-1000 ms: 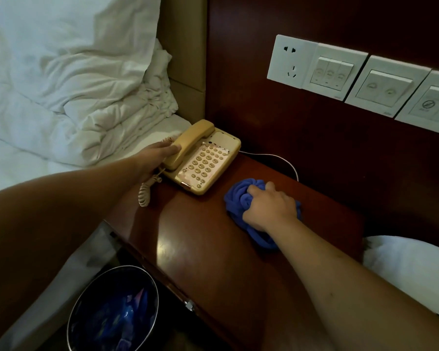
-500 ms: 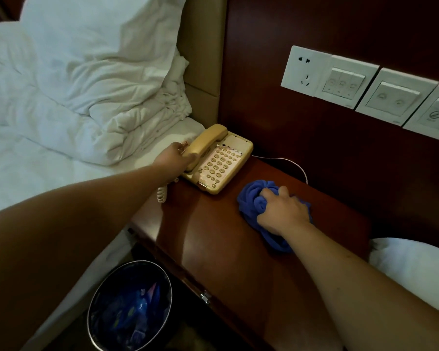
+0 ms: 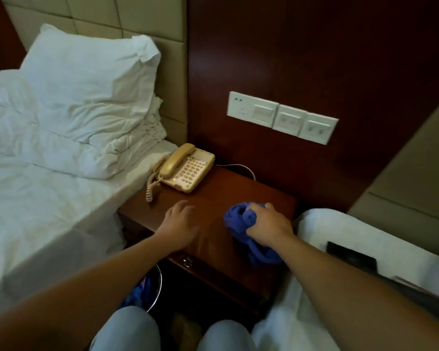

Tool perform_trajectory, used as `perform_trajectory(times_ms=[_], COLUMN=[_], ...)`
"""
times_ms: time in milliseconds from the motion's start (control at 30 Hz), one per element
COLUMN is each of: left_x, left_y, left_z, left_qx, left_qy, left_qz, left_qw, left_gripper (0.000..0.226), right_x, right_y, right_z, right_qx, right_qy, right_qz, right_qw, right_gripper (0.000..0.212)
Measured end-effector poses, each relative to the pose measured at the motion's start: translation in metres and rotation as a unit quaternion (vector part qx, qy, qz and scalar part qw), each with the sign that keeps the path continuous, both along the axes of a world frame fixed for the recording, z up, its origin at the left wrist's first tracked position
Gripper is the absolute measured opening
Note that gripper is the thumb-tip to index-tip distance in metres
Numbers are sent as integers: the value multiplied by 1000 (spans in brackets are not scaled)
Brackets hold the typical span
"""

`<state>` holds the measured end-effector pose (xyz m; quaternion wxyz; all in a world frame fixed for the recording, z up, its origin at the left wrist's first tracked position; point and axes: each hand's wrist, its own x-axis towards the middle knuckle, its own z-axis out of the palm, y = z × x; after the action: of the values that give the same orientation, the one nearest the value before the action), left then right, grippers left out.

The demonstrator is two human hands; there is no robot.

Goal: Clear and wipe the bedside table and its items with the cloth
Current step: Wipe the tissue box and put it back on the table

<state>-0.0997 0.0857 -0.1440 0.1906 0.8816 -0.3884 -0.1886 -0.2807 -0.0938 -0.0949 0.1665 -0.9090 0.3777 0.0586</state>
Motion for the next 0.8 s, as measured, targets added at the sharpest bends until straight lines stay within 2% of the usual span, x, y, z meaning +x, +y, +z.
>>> perform_trajectory(times_ms=[167,433,600,800], left_x=[-110,-262,-335,-376], left_y=[-9,-59,-86,-111], left_z=[27,38,42,40], left_qx=[4,-4,31,109], left_qy=[14,-34,-128,-213], left_qz=[-89,-231,-312,-310], left_qw=[996,972,941,920], left_gripper=[68,67,74,76], right_x=[-91,-221,-278,-320], right_y=[-4,-28,-37,-48], right_z=[54,110,125,123], right_qx=[-1,43,85,108], right_qy=[-62,-200,-289,-320], right_qz=[-38,-119,-171,-187], right_qw=[997,971,938,923], right_gripper=[48,42,36,46])
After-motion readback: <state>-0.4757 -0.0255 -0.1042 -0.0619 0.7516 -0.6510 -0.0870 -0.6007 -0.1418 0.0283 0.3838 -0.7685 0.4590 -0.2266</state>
